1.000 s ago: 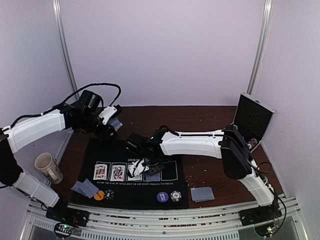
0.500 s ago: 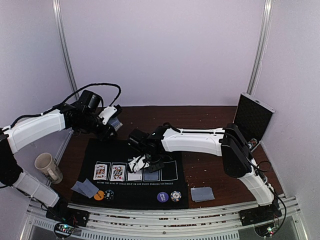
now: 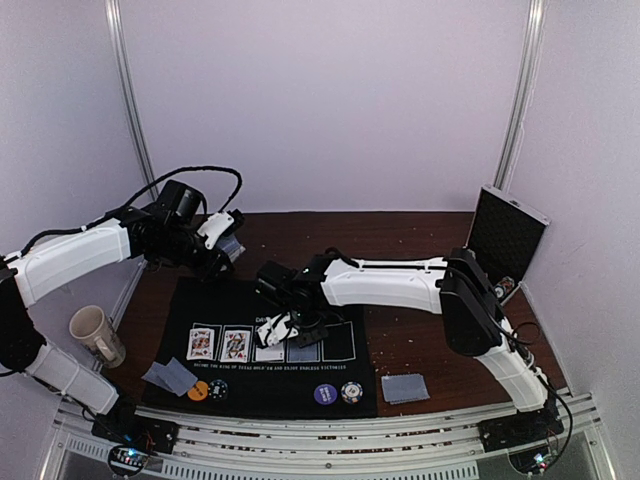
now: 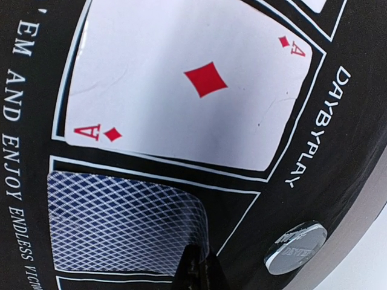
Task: Distribute texas hold em gaming equipment
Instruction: Place the poker card in the community card area.
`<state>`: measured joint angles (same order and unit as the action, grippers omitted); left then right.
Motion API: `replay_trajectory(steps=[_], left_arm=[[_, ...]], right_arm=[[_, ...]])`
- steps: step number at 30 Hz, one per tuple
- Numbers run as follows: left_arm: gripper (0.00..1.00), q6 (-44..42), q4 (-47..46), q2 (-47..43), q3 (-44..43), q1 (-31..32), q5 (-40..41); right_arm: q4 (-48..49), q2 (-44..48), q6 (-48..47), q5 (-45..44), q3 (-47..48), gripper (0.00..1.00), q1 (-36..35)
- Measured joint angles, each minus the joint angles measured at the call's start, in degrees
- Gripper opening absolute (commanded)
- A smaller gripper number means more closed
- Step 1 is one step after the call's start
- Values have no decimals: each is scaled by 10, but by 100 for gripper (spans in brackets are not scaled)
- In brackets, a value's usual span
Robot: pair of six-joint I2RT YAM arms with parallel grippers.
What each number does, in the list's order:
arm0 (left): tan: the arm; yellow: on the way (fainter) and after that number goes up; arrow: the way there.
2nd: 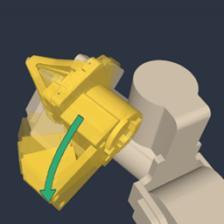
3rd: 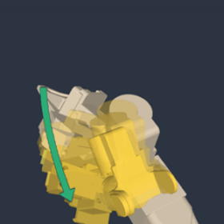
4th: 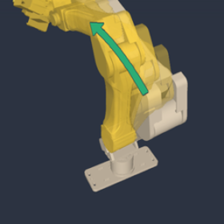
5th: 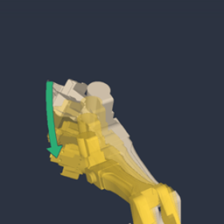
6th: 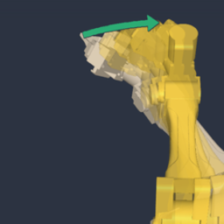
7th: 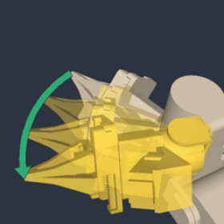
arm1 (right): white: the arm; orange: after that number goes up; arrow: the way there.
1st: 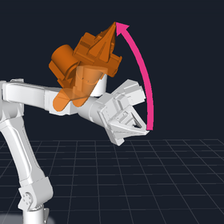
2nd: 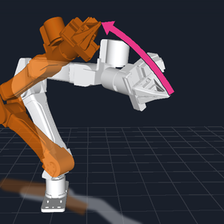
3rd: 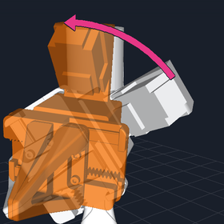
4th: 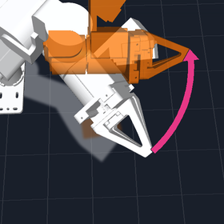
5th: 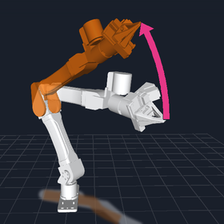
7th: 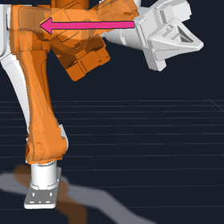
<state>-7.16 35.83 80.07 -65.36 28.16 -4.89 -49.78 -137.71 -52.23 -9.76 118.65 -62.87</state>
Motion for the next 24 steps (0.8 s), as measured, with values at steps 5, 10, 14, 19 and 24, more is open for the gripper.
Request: replay_trajectory(steps=[5,10,14,19,24], left_arm=[[35,0,0,0,0,0,0],[35,0,0,0,0,0,0],[35,0,0,0,0,0,0],[35,0,0,0,0,0,0],[35,0,0,0,0,0,0]], right_arm=[[1,-5,5,-1,0,10,0],[9,-5,17,-5,-2,18,0],[21,-5,21,-6,-8,19,0],[24,-5,31,-15,-8,19,0],[31,-5,66,-16,-8,21,0]])
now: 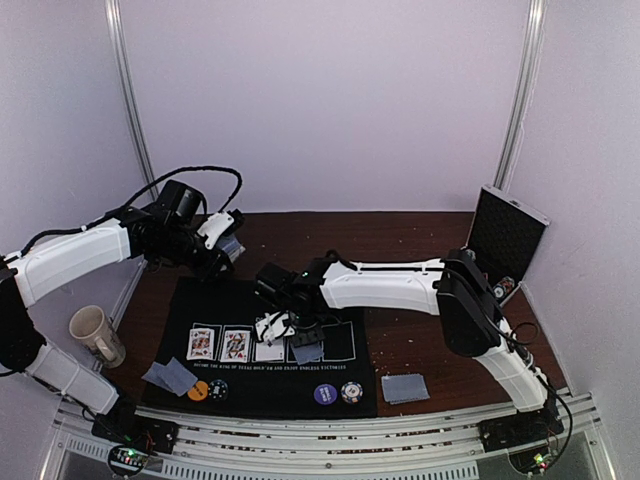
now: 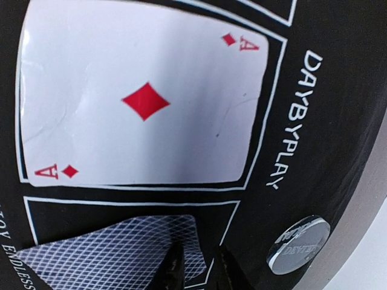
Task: Distribute texas hold em gaming equipment
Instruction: Place the poker card in the community card area, then adjust the poker card in the community card area.
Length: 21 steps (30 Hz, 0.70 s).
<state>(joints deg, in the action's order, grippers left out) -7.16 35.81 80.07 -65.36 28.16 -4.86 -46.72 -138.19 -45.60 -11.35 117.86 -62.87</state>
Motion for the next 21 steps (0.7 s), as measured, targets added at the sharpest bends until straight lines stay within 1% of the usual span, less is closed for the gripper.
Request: replay_trajectory(steps=[2,4,5,8,11,12,15,21], left_arm=[[35,0,0,0,0,0,0],[35,0,0,0,0,0,0],[35,0,0,0,0,0,0],[35,0,-2,0,0,0,0],[35,0,-2,-1,0,0,0],[35,0,-2,-2,0,0,0],[35,0,-2,-5,0,0,0],[35,0,-3,-7,0,0,0]], right_arm=[[14,5,29,8,-4,21,0],[52,35,67,21,-40,21,0],[67,55,81,28,-62,21,0],[125,153,150,38,-159,19,0],[167,234,226,35,-225,12,0],[174,252,256,31,-239,8,0],[184,270,351,21,-268,0,2],[173,244,479,10,-323,0,7]])
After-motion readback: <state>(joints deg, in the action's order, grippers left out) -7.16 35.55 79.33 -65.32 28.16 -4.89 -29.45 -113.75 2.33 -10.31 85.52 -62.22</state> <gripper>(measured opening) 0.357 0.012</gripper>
